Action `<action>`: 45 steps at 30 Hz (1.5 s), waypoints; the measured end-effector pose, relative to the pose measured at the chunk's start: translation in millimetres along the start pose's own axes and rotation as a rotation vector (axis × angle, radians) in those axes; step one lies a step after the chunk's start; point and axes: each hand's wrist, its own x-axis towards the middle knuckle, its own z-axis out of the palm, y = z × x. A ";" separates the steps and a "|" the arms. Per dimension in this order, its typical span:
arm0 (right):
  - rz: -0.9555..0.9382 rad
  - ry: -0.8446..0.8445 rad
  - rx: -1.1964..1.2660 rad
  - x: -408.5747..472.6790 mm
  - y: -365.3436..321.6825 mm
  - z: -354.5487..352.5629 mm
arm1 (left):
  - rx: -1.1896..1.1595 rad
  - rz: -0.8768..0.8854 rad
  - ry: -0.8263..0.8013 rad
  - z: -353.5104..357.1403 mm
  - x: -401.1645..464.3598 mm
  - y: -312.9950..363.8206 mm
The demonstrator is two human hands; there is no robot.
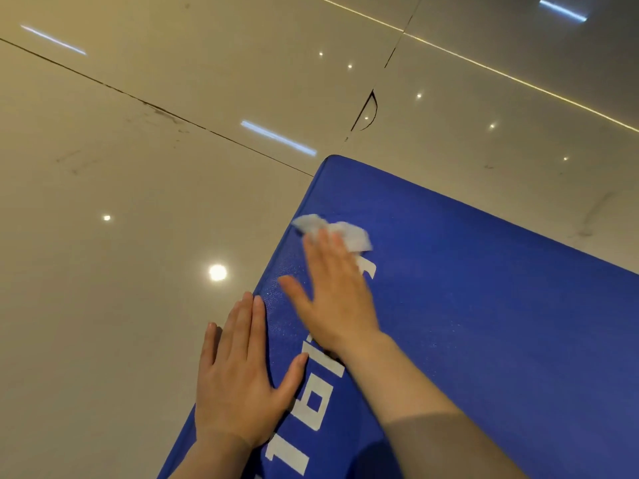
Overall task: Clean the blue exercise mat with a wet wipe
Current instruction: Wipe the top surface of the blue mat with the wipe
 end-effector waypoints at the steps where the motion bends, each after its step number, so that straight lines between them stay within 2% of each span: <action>1: -0.047 -0.050 -0.024 2.6 -7.0 3.6 | 0.005 0.004 0.011 1.4 1.0 0.2; 4: -0.134 -0.100 -0.097 14.2 2.9 -4.3 | 0.008 0.015 0.011 3.4 1.2 -0.2; 6: -0.077 -0.044 -0.116 22.2 28.3 -14.1 | -0.018 0.015 0.005 2.7 0.1 -0.6; 10: 0.412 0.154 -0.056 36.6 96.0 -54.1 | -0.052 0.015 0.011 -1.8 1.0 2.1; 13: 0.585 0.149 -0.036 39.4 111.6 -69.0 | -0.068 0.019 -0.006 -1.4 0.7 1.2; 15: 0.496 0.166 0.022 44.2 94.5 -60.8 | -0.086 0.020 -0.015 -2.3 0.1 0.9; 17: 0.310 0.154 0.034 52.2 65.7 -44.2 | -0.091 0.020 -0.019 -3.8 1.3 1.6; 21: 0.060 0.018 0.017 68.2 15.6 -22.5 | -0.071 0.017 -0.017 -1.4 3.5 0.0; 24: -0.028 -0.117 -0.084 79.0 21.3 -36.8 | -0.054 0.019 0.016 -0.3 2.2 -0.1; 26: 0.068 -0.049 -0.091 86.7 47.1 -58.5 | -0.045 0.025 0.025 -0.2 1.8 0.0; 28: 0.289 0.066 -0.074 89.6 83.1 -82.3 | -0.043 0.028 0.031 0.0 2.3 0.4; 30: 0.487 0.059 -0.083 85.7 112.6 -93.6 | -0.054 0.026 0.029 0.5 2.1 0.9; 32: 0.592 0.048 -0.001 87.3 114.8 -92.1 | -0.074 0.026 0.027 -0.1 2.3 1.7; 35: 0.519 0.028 0.040 99.7 75.4 -71.4 | -0.111 0.024 0.025 -0.8 0.0 2.7; 38: 0.422 0.086 0.073 119.4 43.2 -57.4 | -0.126 0.039 0.053 -2.4 3.8 3.1; 41: 0.408 0.128 0.112 129.2 49.9 -54.2 | -0.120 0.049 0.051 0.3 5.8 0.5; 45: 0.307 0.157 0.015 97.5 67.0 -65.6 | -0.135 0.045 0.040 1.1 2.7 -0.5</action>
